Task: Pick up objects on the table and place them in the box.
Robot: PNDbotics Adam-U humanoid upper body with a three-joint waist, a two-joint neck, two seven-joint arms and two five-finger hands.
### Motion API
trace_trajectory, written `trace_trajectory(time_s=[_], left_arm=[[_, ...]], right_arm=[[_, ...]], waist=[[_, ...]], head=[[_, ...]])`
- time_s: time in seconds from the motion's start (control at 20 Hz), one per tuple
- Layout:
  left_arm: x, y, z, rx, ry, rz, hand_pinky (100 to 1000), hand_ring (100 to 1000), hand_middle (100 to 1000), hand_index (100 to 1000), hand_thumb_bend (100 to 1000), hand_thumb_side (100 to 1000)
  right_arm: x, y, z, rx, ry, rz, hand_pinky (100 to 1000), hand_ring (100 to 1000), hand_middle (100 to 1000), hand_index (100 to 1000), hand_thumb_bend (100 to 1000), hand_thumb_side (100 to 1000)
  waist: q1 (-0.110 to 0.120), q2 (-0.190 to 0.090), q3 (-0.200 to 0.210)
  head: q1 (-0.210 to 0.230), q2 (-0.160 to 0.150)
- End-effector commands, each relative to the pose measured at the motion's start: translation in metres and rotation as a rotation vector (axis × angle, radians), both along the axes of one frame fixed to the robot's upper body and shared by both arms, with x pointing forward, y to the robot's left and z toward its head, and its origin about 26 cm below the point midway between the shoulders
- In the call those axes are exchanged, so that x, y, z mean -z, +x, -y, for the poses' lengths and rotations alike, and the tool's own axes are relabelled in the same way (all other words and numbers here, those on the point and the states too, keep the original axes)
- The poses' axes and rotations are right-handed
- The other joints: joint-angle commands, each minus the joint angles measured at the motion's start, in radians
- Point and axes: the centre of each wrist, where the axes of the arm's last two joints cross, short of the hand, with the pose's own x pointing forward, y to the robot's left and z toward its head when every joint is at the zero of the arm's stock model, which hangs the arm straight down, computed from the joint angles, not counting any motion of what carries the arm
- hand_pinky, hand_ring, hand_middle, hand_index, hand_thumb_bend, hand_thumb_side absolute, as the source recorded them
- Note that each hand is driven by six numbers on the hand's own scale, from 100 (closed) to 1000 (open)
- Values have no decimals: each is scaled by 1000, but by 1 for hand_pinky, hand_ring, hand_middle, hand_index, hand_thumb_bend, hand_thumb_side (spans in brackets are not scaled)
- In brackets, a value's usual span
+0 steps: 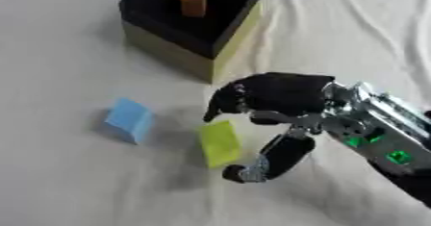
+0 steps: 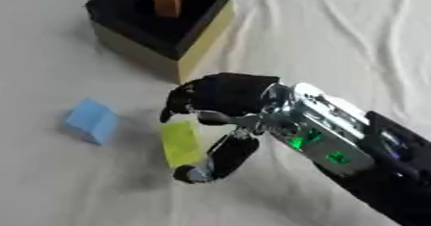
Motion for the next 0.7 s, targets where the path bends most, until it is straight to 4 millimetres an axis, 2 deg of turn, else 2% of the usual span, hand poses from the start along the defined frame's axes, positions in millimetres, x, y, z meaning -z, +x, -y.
trace_trajectory(time_s=[0.05, 0.7], left_arm=[[-9, -2, 1, 11, 14, 28, 686, 740, 763, 895, 373, 1000], [-9, -2, 2, 19, 10, 29, 683, 739, 762, 895, 366, 1000]], right_arm=[[-8, -2, 2, 16, -12, 59, 844, 915, 836, 878, 415, 625], [21, 23, 7, 106, -82, -38, 841, 914, 817, 878, 408, 608]], waist=[[0, -16, 3], [1, -2, 18]], head=[[3, -5], [-17, -14]])
